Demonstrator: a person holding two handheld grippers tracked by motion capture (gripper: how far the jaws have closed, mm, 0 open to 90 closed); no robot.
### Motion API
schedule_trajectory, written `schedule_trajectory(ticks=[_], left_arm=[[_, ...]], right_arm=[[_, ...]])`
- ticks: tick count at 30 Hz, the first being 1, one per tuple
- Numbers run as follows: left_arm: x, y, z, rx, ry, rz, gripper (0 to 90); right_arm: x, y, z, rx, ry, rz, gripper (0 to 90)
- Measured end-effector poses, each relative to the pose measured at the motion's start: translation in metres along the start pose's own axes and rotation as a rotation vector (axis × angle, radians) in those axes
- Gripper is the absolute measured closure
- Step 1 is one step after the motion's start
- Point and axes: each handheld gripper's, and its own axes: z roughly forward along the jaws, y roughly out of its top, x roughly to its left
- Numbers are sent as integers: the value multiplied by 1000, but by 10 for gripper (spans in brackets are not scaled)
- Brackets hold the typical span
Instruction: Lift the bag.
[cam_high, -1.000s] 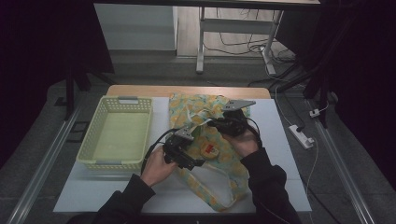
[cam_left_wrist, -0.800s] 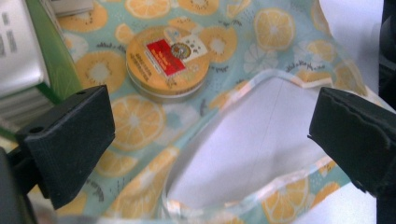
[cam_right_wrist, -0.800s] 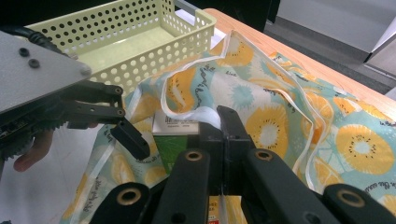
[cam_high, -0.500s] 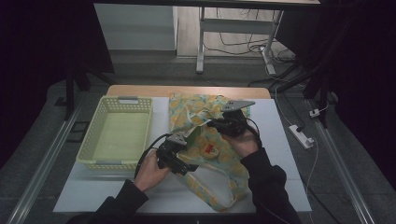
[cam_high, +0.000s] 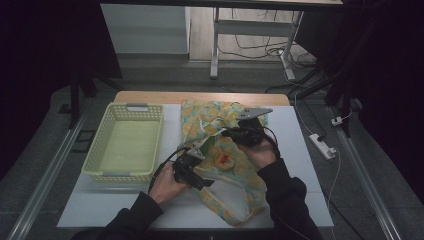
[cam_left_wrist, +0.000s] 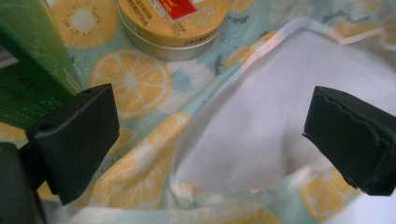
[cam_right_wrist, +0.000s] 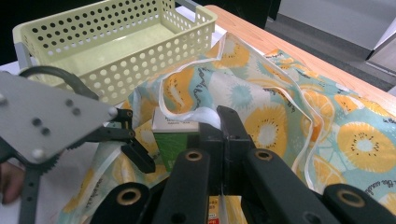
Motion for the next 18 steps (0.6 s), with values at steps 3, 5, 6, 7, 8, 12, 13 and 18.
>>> schedule_trajectory(ticks=[3, 5, 6, 7, 8, 12, 13, 18], left_arm=[[0, 0, 6, 24, 37, 22, 62], [1, 0, 9, 45, 55, 42, 114], [0, 0, 11, 55, 71, 49, 144], [0, 0, 12, 70, 86, 62, 187], [-1, 0, 13, 83, 108, 72, 244], [-2, 2, 11, 91, 128, 59, 428], [-2, 3, 11, 92, 127, 53, 471], [-4, 8, 10, 115, 122, 62, 780]], right_arm=[[0, 0, 0, 1, -1, 1, 899], [0, 0, 0, 2, -1, 2, 899], [-1, 0, 0, 3, -2, 2, 899], [-1, 0, 0, 3, -3, 2, 899], [-1, 0, 0, 3, -2, 2, 899], [-1, 0, -1, -1, -3, 3, 899], [-1, 0, -1, -1, -4, 3, 899], [-1, 1, -1, -3, -2, 0, 899]])
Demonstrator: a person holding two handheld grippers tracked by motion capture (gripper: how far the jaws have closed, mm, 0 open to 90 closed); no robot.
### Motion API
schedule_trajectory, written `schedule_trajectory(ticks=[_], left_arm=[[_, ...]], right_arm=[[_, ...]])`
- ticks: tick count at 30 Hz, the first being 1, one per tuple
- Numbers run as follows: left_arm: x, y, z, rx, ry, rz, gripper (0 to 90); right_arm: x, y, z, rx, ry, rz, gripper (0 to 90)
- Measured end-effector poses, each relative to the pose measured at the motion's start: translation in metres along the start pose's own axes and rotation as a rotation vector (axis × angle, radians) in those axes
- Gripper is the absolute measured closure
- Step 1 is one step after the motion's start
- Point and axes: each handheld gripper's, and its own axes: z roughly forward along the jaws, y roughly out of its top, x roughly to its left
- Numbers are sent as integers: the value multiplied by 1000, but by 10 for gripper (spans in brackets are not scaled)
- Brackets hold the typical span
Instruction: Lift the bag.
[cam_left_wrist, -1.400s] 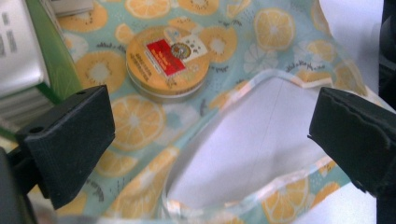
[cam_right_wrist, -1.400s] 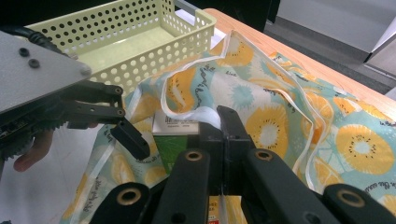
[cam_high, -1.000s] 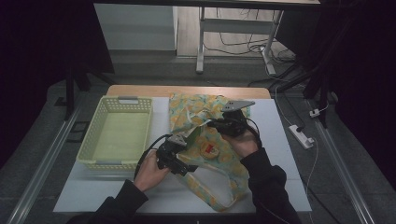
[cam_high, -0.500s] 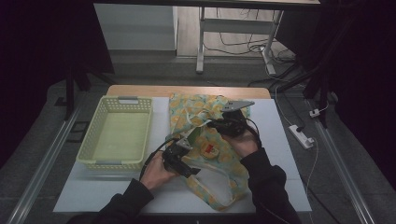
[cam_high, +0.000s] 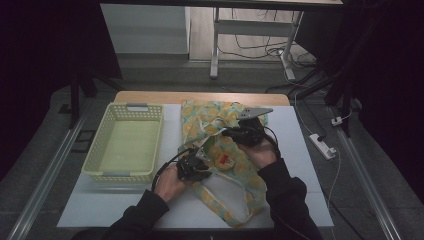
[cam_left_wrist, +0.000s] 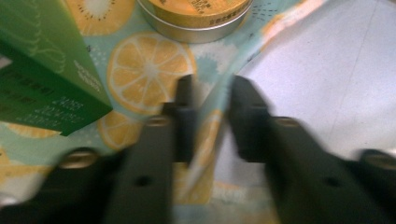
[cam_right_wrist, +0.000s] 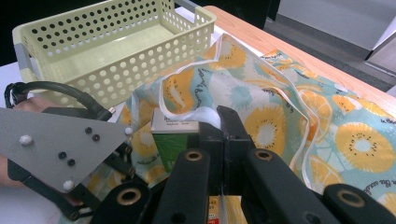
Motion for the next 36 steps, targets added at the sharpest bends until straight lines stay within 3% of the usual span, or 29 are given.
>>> schedule_trajectory(ticks=[2, 3, 4, 9, 15, 26, 36], left_arm=[[-1, 1, 0, 4, 7, -6, 867], [-1, 2, 0, 10, 3, -27, 882], [0, 3, 0, 12, 1, -50, 884], [-1, 6, -11, -7, -13, -74, 889], [-4, 12, -30, -51, -49, -82, 892], [6, 19, -67, -134, -147, -131, 893], [14, 33, -110, -207, -165, -134, 893]], right_arm=[[0, 0, 0, 0, 0, 1, 899], [0, 0, 0, 1, 0, 3, 899], [0, 0, -1, 1, -1, 5, 899], [-2, 0, -1, 3, 8, 17, 900], [0, 3, -2, 6, 15, 15, 900], [-1, 16, -9, -9, 35, 15, 900], [3, 37, -22, -22, 42, -14, 900]])
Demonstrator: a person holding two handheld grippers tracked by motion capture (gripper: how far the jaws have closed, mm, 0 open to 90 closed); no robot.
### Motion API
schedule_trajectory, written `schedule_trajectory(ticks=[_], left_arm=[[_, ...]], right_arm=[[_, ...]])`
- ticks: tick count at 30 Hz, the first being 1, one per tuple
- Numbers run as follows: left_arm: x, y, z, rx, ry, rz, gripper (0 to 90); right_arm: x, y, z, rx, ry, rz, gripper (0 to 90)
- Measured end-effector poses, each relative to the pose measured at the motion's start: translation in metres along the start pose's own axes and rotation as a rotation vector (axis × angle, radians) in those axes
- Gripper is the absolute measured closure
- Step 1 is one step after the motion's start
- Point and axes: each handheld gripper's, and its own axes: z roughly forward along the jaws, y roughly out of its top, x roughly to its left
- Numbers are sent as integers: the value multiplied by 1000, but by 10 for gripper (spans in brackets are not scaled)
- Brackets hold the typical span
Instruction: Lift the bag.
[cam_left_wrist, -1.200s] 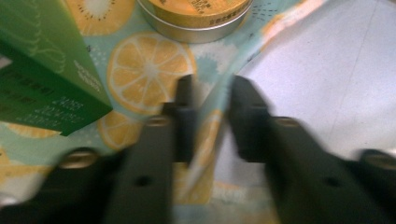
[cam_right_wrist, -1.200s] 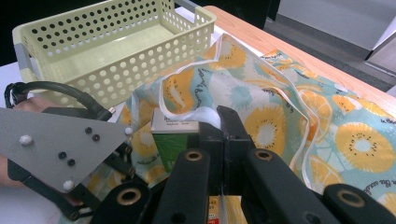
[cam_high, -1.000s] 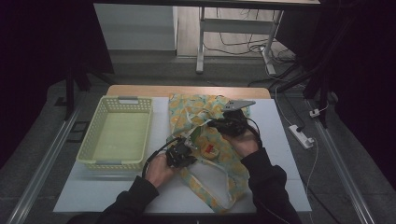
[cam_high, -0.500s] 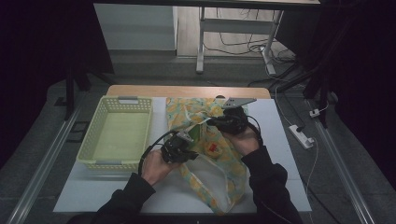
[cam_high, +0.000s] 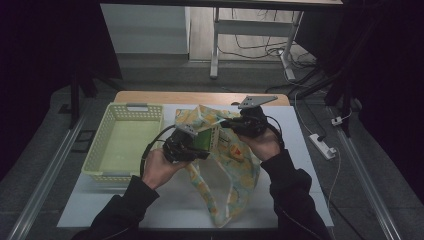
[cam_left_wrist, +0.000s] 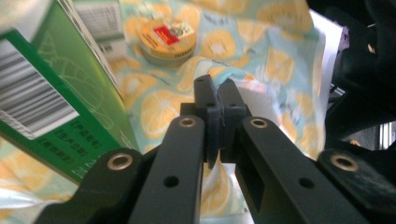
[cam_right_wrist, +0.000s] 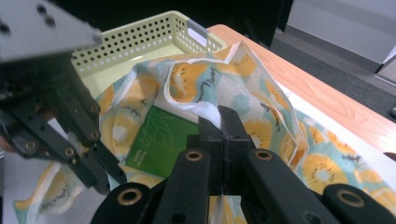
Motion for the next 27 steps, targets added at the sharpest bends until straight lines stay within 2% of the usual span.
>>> schedule_trajectory(ticks=[7, 14, 21, 27], left_arm=[[1, 24, -36, -58, 8, 14, 894], [3, 43, -66, -103, 32, 21, 894], [6, 58, -89, -139, 60, 19, 893], [8, 79, -104, -149, 95, 23, 893]], right_arm=[[1, 15, -10, -13, -1, -21, 900], [0, 30, -24, -28, -34, -46, 900], [-2, 44, -39, -43, -70, -62, 900], [-3, 57, -47, -57, -84, -73, 900]])
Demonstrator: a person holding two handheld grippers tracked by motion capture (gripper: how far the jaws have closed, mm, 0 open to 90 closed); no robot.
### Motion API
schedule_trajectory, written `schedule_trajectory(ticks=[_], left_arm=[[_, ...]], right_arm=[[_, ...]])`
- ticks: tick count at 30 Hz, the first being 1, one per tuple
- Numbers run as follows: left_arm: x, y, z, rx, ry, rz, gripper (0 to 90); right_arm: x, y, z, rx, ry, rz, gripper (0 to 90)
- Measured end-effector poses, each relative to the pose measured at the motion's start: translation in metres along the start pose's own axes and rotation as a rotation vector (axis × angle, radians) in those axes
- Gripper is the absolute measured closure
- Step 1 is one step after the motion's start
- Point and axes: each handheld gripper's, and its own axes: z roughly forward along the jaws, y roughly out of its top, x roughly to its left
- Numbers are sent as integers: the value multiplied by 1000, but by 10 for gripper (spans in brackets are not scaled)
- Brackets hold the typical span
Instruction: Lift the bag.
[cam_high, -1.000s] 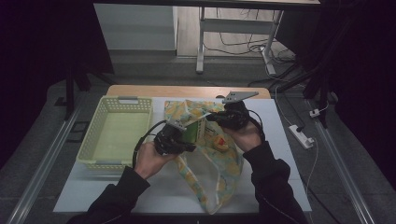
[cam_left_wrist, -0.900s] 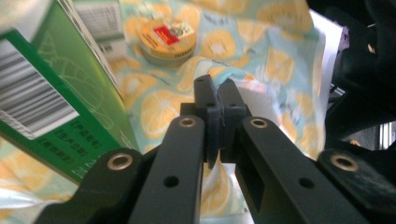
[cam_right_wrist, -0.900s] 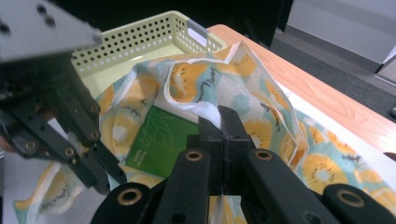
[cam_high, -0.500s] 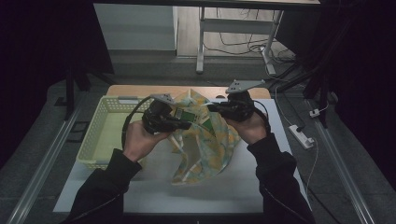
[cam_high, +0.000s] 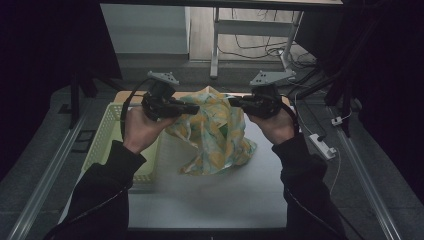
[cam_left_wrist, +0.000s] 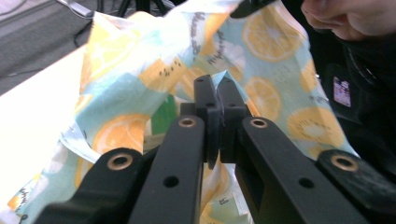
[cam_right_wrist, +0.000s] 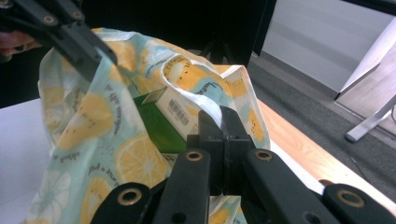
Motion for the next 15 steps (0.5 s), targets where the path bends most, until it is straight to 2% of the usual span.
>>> schedule_trajectory(ticks=[4, 9, 15], left_arm=[[2, 16, -4, -22, 0, -1, 893], [3, 32, -7, -39, 22, 10, 893], [4, 36, -16, -73, 32, 7, 892]], right_arm=[[-1, 11, -4, -6, -9, -10, 900], [-1, 24, -12, -21, -21, -27, 900], [-3, 30, -21, -40, -41, -30, 900]])
